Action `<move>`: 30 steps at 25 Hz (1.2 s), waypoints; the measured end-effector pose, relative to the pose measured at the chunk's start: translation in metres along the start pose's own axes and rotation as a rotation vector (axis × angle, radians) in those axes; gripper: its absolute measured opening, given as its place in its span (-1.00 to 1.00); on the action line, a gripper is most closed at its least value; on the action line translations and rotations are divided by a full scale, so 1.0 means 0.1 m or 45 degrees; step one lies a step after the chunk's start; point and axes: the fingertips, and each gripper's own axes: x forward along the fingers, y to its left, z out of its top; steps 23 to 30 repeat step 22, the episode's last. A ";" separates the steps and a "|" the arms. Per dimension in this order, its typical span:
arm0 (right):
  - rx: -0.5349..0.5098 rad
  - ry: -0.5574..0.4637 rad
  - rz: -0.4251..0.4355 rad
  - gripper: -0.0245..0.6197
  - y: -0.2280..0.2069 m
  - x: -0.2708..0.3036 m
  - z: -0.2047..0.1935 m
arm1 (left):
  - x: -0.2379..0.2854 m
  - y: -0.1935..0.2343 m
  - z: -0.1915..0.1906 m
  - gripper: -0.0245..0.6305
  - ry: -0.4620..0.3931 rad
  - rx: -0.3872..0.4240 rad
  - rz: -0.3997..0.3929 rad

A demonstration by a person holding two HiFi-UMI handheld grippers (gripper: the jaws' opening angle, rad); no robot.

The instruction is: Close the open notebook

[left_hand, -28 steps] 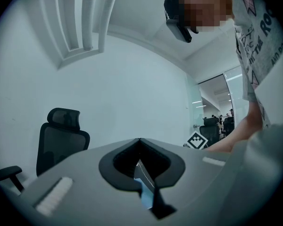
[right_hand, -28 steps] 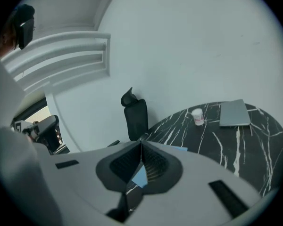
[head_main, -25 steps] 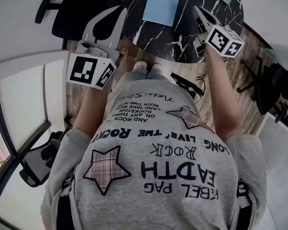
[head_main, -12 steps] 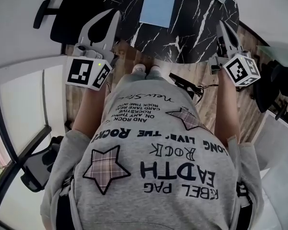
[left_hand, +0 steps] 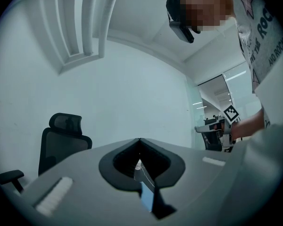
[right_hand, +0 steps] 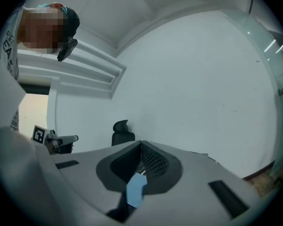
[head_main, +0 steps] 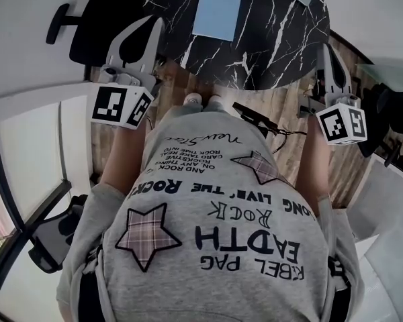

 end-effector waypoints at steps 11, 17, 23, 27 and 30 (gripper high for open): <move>0.007 -0.024 0.008 -0.88 0.14 -0.06 0.03 | -0.05 -0.03 0.05 -0.90 -0.008 0.002 -0.006; 0.005 -0.032 0.000 -0.88 0.20 -0.10 0.03 | -0.11 -0.05 0.07 -0.90 -0.011 0.004 -0.019; 0.009 -0.043 0.001 -0.88 0.23 -0.14 0.05 | -0.15 -0.05 0.11 -0.90 -0.020 0.014 -0.014; 0.009 -0.043 0.001 -0.88 0.23 -0.14 0.05 | -0.15 -0.05 0.11 -0.90 -0.020 0.014 -0.014; 0.009 -0.043 0.001 -0.88 0.23 -0.14 0.05 | -0.15 -0.05 0.11 -0.90 -0.020 0.014 -0.014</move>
